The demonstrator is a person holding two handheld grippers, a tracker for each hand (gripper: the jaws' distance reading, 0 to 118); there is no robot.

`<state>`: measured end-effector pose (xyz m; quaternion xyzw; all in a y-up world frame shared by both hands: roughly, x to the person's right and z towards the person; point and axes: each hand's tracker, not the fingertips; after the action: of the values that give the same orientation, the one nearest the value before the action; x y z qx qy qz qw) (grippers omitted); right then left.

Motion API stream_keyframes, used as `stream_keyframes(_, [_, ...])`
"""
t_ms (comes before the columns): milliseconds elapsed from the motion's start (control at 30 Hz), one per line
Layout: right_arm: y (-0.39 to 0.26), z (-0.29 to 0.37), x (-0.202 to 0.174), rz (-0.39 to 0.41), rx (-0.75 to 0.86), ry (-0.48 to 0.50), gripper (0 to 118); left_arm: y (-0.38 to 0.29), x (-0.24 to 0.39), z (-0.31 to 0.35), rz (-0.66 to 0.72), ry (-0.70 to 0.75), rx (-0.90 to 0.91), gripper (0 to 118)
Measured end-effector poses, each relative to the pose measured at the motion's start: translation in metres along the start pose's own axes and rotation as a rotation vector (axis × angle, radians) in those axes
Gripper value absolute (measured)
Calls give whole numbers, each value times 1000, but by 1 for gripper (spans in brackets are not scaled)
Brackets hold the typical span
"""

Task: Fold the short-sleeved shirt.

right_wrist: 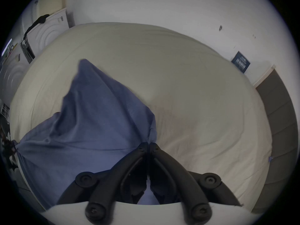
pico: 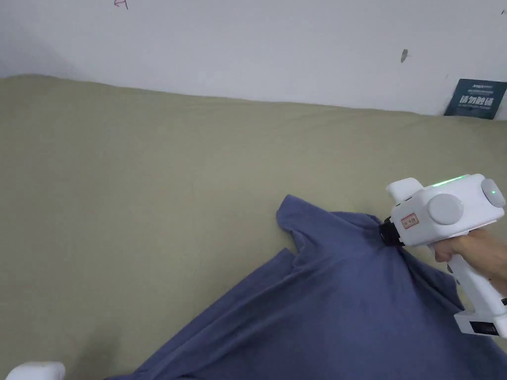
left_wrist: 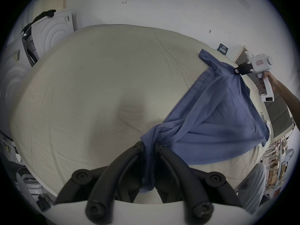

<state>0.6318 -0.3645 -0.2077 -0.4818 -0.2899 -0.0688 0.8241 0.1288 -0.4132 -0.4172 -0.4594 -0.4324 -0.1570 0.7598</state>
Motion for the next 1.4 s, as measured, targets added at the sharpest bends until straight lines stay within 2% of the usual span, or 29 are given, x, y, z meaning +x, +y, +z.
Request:
stream_keyframes(133, [-4,81,8,21,111,-14,4,14,2,23,45,-28,58,12])
stream_keyframes(233, [-7,150,19,3,216,-44,4,34,12,47,32,-30,124,12])
stream_keyframes(500, [-22,350,50,-66,522,-169,4,107,50,125,-48,23,330,12])
stream_keyframes(700, [-37,454,59,-130,686,-225,4,169,83,202,-86,80,519,12])
stream_keyframes(767, [-42,476,58,-139,727,-261,4,186,96,228,-123,115,575,12])
stream_keyframes(867, [-47,499,61,-202,796,-297,4,207,116,267,-179,166,660,12])
stream_keyframes(1000, [-49,517,65,-253,826,-309,3,232,134,302,-205,217,722,12])
stream_keyframes(1200, [-49,517,64,-303,850,-337,3,247,148,315,-225,270,783,12])
stream_keyframes(1400, [-37,498,59,-338,862,-335,3,263,144,313,-158,258,779,12])
